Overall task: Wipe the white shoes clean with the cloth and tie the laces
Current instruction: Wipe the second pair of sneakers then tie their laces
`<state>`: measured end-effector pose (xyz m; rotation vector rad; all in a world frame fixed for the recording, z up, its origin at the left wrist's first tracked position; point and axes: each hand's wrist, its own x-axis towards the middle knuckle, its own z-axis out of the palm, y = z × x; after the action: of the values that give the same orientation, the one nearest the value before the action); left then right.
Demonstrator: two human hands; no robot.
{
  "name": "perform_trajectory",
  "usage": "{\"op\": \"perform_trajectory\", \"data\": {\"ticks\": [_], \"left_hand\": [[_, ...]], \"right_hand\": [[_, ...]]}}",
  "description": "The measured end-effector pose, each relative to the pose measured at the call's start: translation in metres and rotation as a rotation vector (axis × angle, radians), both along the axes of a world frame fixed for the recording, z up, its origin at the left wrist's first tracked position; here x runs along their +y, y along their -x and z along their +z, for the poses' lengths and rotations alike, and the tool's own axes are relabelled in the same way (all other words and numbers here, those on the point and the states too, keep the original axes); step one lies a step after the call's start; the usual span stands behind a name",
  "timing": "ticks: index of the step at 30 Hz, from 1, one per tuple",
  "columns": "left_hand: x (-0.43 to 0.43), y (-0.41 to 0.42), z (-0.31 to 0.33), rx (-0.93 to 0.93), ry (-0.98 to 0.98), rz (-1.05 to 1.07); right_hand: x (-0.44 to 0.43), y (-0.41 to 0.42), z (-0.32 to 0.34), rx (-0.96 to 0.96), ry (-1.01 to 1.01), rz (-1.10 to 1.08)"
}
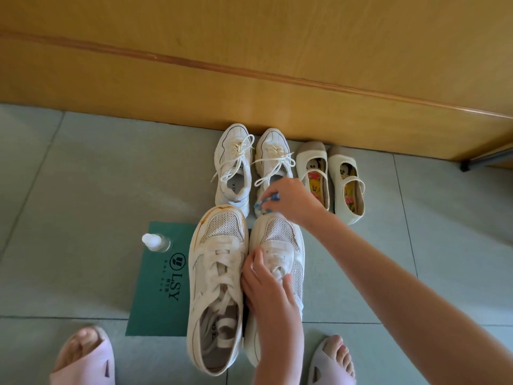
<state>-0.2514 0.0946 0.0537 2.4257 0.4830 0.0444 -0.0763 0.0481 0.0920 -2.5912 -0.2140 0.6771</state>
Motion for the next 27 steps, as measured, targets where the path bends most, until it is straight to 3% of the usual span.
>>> {"op": "perform_trajectory", "data": {"ticks": [4,12,19,27], "left_hand": [[0.000,-0.001,-0.001,0.011,-0.004,0.000],[0.001,-0.001,0.001,0.001,-0.007,-0.009],[0.001,0.000,0.000,0.011,0.019,0.004],[0.001,0.000,0.002,-0.009,0.019,0.006]], "right_hand": [[0.000,0.014,-0.001,0.003,-0.106,-0.090],[0.002,0.037,-0.004,-0.106,-0.141,-0.009],[0.001,0.020,-0.006,-0.102,-0.178,-0.269],[0.016,0.051,-0.009,-0.217,-0.029,0.172]]}}
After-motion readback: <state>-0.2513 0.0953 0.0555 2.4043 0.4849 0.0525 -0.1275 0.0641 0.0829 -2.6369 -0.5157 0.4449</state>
